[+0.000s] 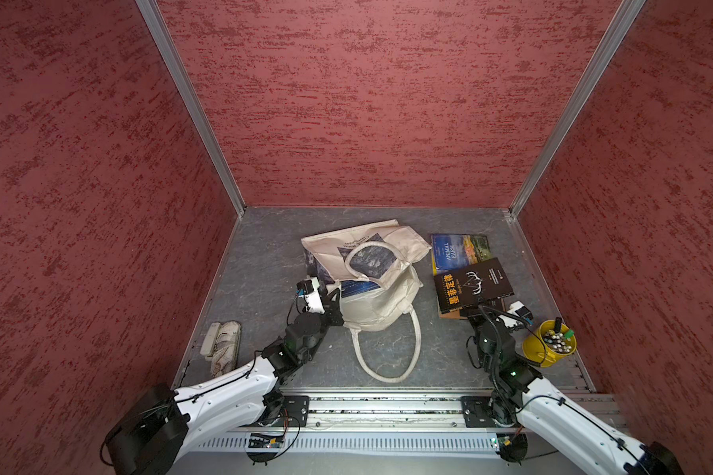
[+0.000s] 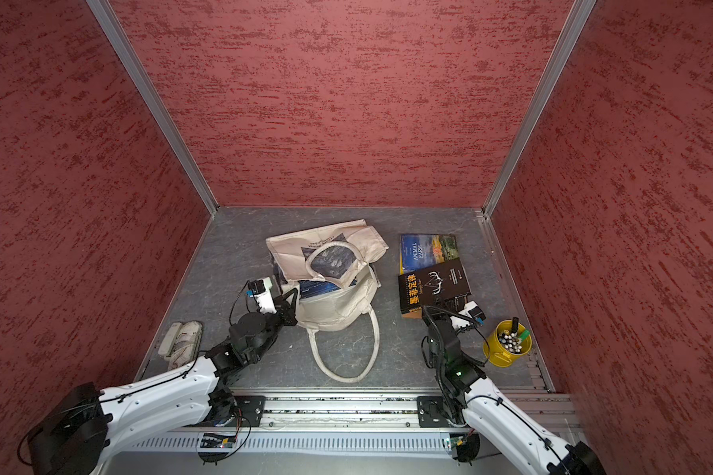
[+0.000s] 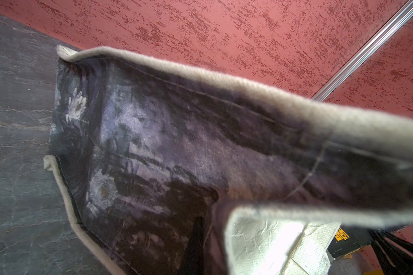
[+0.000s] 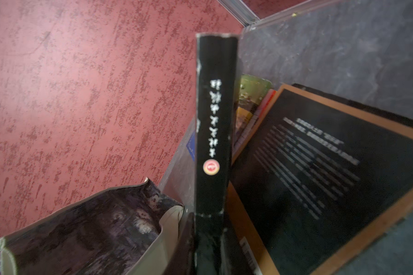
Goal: Take out the books from the canvas bag
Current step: Place the book on the book.
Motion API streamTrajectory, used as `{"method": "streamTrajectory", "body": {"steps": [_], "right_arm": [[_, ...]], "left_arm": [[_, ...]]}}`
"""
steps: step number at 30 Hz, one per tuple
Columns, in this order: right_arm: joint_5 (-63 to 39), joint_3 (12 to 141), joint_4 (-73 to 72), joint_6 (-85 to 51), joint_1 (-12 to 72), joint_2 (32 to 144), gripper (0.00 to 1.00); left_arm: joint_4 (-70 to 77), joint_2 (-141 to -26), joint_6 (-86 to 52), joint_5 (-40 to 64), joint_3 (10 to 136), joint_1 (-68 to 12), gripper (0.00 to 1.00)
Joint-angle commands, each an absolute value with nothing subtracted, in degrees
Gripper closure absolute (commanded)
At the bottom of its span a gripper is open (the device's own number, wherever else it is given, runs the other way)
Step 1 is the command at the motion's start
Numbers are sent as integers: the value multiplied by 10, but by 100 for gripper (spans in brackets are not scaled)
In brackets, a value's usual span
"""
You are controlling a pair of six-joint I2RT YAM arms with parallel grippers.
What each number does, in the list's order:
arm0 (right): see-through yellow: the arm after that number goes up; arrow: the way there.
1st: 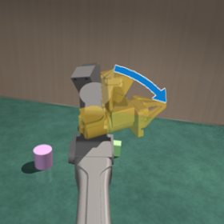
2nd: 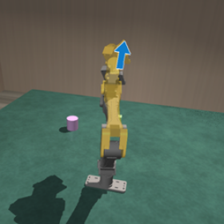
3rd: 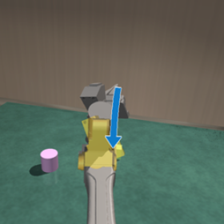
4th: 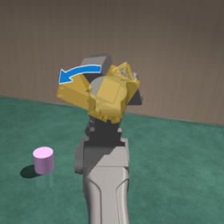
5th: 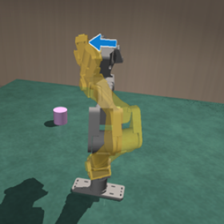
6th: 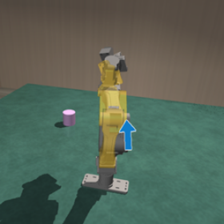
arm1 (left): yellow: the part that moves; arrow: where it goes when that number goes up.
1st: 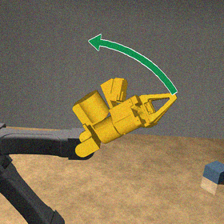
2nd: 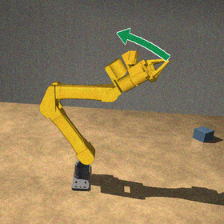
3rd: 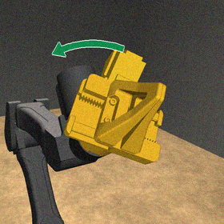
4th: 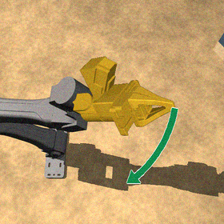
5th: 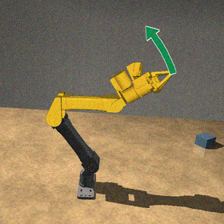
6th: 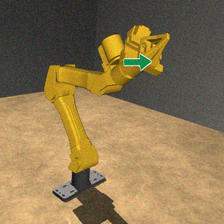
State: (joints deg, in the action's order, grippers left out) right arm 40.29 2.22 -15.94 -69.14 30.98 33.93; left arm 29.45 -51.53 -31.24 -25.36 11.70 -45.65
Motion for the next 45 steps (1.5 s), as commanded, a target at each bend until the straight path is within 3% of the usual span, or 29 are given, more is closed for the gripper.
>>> {"method": "streamTrajectory", "body": {"steps": [1,8,16,21,31,33,34,35,45], "right_arm": [[409,17,-176,-777,306,347,100],[408,19,-116,-877,304,402,100],[390,3,-152,-966,289,465,100],[388,13,-174,-962,281,509,93],[379,19,-176,-924,259,503,47],[371,19,-167,-917,257,491,29],[367,19,-166,-912,257,485,9],[362,20,-162,-905,257,478,1],[302,83,64,-960,256,401,1]], "left_arm": [[295,-518,-313,-251,129,-452,100],[295,-519,-313,-250,129,-451,100],[295,-520,-315,-249,129,-452,100],[292,-513,-314,-248,129,-451,100],[292,-512,-313,-242,129,-452,100],[292,-511,-313,-243,128,-451,100],[292,-510,-312,-244,128,-453,100],[292,-510,-312,-244,128,-453,100],[295,-519,-311,-242,132,-452,100]]}}
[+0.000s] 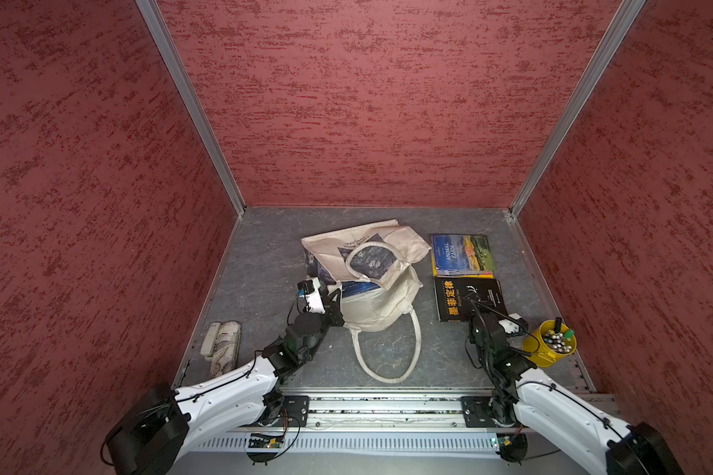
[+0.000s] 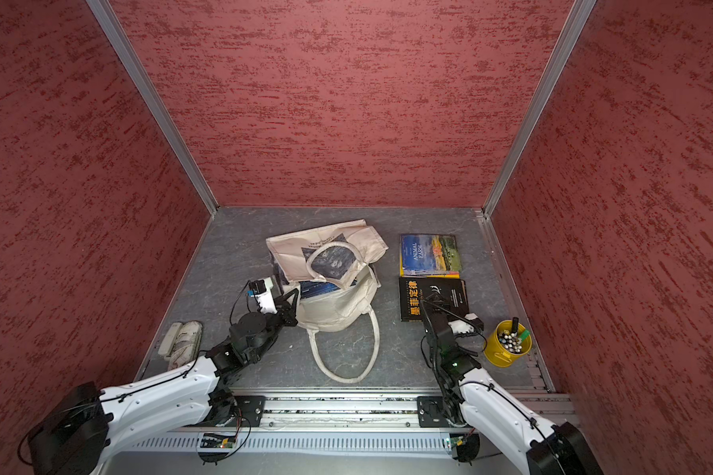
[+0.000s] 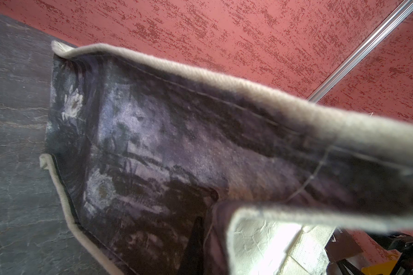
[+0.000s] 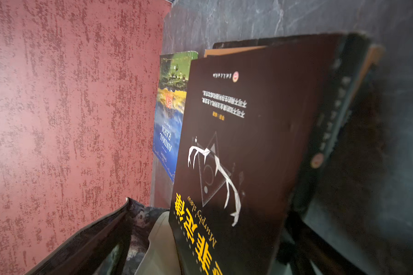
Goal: Take out the books from the canvas bag
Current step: Place the book on the book, then pick up the book from the canvas bag.
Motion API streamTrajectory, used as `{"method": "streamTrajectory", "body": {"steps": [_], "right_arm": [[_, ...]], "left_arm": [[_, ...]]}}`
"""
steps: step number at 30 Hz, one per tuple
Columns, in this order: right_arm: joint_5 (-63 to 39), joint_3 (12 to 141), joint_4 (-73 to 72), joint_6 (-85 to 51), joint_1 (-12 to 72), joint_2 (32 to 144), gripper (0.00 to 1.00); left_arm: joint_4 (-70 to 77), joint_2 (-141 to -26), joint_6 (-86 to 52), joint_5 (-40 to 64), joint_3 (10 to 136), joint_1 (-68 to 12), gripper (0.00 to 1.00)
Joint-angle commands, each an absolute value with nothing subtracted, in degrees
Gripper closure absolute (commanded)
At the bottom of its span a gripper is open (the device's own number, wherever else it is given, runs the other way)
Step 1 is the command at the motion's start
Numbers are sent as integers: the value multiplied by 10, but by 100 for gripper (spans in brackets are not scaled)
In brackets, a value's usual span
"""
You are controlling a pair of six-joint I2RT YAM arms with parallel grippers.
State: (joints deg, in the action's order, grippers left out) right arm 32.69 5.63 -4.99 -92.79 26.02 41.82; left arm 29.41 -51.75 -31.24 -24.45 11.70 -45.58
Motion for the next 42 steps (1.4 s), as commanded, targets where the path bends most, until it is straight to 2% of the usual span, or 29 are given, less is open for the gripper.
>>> {"method": "streamTrajectory", "body": {"steps": [1,8,12,15,18,21,24,29,34,37,40,42], "right_arm": [[298,92,89,-963,257,394,1],[305,127,177,-940,257,337,1],[277,129,111,-848,257,319,1],[179,113,-47,-722,257,340,1],[79,153,-99,-647,259,413,1],[30,189,-126,-604,282,466,1],[28,195,-167,-585,320,476,1],[89,229,-173,-531,401,493,2],[102,257,-215,-480,474,541,7],[110,272,-255,-437,523,575,14],[118,297,-269,-410,561,627,15],[109,306,-288,-405,574,662,24]], "left_arm": [[295,-519,-310,-242,132,-452,100],[295,-515,-308,-240,131,-453,100],[309,-512,-298,-224,127,-453,100],[328,-508,-296,-220,120,-451,100],[345,-502,-285,-198,120,-451,100],[331,-489,-277,-188,136,-453,100],[328,-470,-270,-188,144,-456,100],[335,-461,-286,-193,141,-457,100],[338,-454,-289,-192,149,-457,100],[331,-445,-299,-199,148,-457,100],[321,-437,-303,-199,148,-457,100],[309,-433,-307,-195,152,-457,100]]}}
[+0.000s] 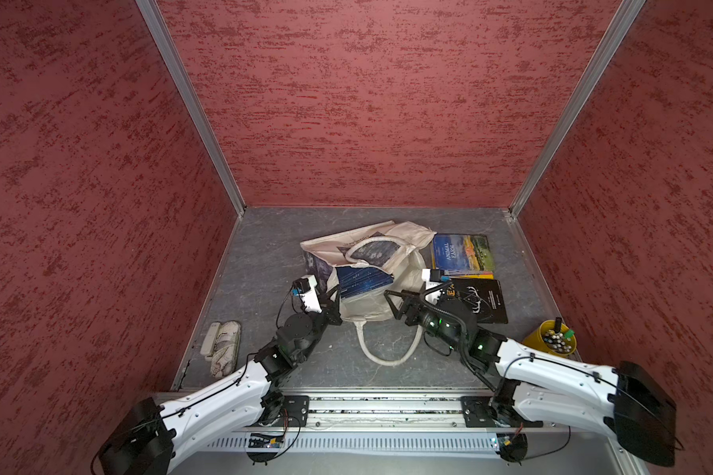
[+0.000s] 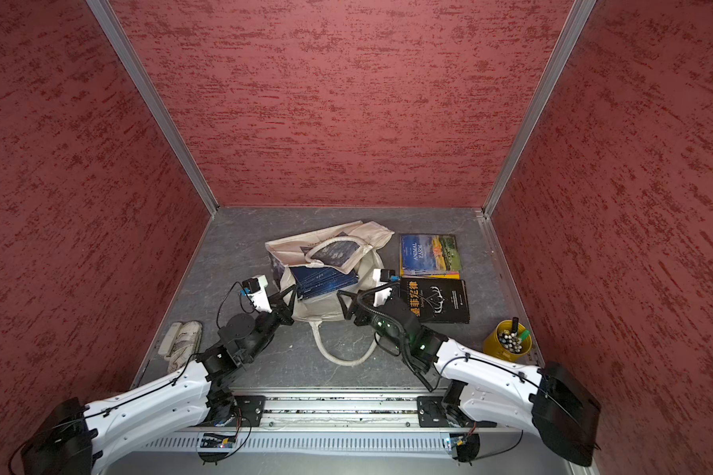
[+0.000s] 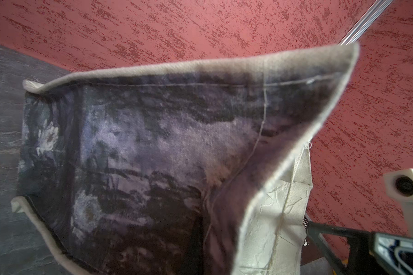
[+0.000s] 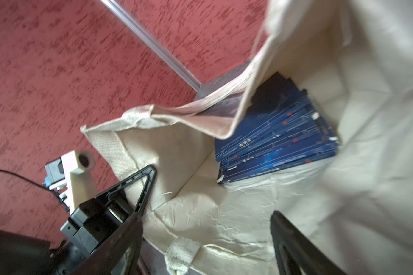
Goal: Take out the books from the canvas bag
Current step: Pick up the book from the canvas bag.
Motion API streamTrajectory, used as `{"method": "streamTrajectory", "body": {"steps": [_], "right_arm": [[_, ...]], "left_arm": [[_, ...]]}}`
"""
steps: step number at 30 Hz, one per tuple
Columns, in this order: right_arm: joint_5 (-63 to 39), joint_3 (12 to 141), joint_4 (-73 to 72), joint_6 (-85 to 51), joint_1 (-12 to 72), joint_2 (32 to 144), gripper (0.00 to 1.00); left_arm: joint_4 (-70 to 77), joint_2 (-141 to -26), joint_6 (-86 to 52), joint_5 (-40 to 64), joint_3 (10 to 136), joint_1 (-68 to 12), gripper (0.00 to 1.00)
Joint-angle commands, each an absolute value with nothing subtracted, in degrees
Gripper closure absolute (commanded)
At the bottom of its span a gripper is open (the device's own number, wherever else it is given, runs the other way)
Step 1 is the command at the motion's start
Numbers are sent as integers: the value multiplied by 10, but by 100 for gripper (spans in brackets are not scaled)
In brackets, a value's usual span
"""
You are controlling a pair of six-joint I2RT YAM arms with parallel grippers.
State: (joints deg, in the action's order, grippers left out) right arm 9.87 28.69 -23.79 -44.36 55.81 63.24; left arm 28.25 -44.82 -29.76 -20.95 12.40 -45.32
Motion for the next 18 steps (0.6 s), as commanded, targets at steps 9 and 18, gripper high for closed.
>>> {"method": "streamTrajectory", "body": {"steps": [9,18], "right_arm": [[93,342,-338,-414,597,798,33],[136,328,-388,-437,600,871,49]], "left_arm": [[279,-410,-308,-197,155,-463,100],[285,-412,-309,-202,156,-472,100]]}}
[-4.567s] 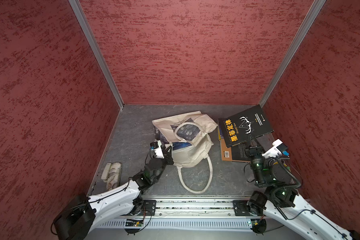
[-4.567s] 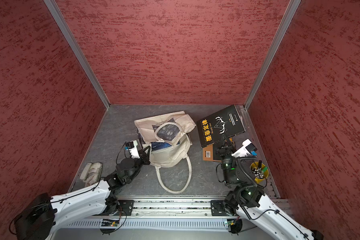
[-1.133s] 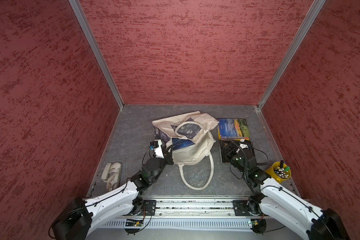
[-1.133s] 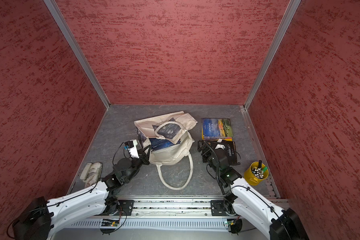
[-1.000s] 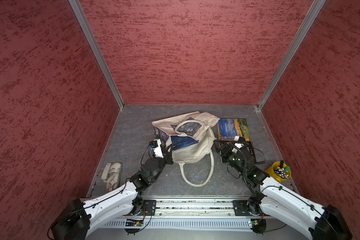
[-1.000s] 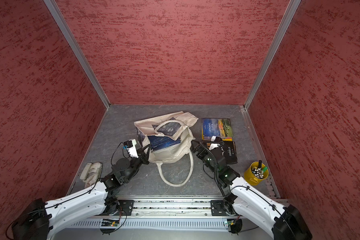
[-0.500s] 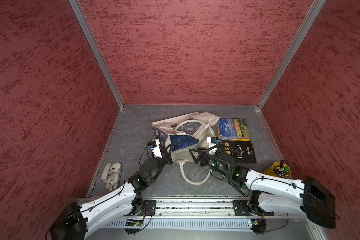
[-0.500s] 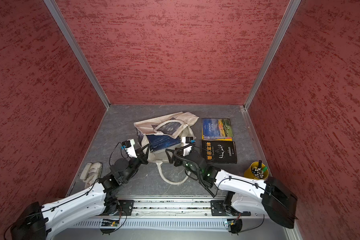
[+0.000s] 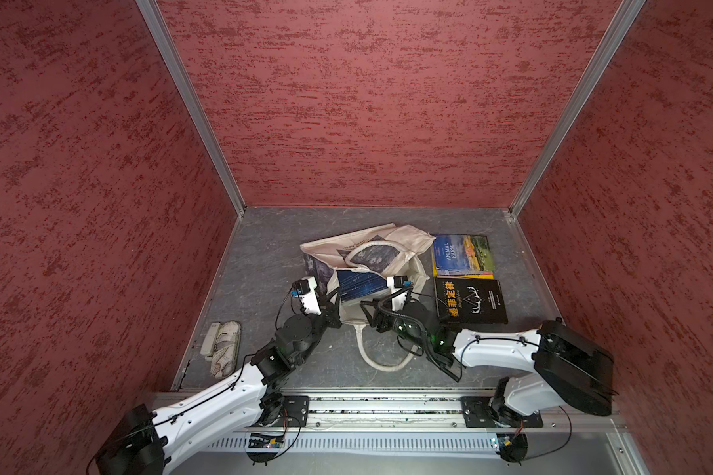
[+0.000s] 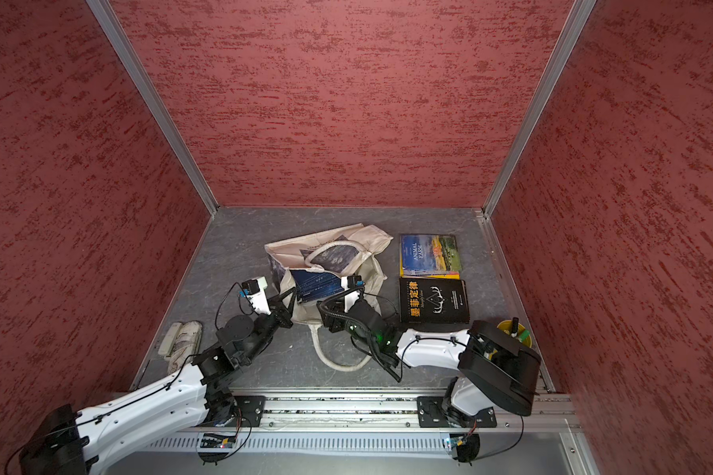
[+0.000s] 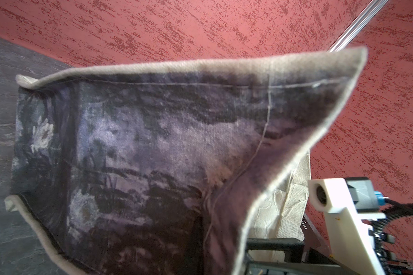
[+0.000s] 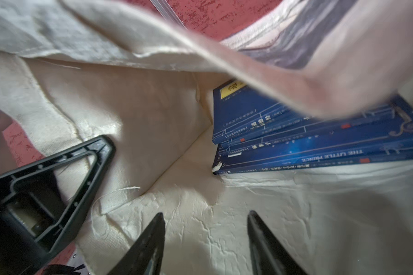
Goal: Take out the books from the canvas bag
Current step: Pick up the book from the canvas bag.
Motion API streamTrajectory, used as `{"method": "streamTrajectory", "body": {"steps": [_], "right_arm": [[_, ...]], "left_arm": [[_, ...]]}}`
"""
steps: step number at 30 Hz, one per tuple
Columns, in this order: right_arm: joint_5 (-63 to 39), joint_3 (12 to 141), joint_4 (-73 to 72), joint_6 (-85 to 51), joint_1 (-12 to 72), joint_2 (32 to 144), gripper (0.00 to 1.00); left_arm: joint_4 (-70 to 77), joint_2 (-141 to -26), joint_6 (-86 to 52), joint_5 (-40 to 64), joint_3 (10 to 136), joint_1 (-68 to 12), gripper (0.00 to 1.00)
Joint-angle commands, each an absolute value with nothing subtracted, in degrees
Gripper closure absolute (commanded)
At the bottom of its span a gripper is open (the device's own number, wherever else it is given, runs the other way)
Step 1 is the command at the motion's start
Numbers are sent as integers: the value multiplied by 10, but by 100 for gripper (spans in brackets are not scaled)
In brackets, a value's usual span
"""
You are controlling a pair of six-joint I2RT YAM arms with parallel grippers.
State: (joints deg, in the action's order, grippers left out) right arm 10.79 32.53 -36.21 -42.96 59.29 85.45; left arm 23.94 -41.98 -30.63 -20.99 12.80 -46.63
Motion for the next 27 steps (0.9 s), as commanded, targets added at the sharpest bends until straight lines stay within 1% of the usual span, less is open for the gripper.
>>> {"method": "streamTrajectory", "body": {"steps": [1,5,9,10,15,19,21,24,27], "right_arm": [[152,323,-391,-439,604,873,49],[199,290,-438,-420,628,875,49],[220,336,-376,-402,642,915,50],[230,334,-385,-402,646,916,52],[281,293,-471,-371,678,920,54],[314,333,-439,-314,712,957,54],[310,347,-427,-311,714,978,55],[318,359,-422,-312,714,1001,70],[333,356,-426,-310,717,1007,71]], "left_arm": [[285,-413,-311,-204,156,-472,100],[286,-412,-317,-205,156,-472,100],[299,-411,-320,-209,150,-474,100],[303,-411,-320,-210,148,-474,100],[309,-406,-323,-211,144,-475,100],[315,-408,-325,-205,142,-474,100],[317,-407,-326,-201,142,-475,100],[317,-404,-327,-200,142,-475,100],[315,-399,-327,-204,142,-474,100]]}}
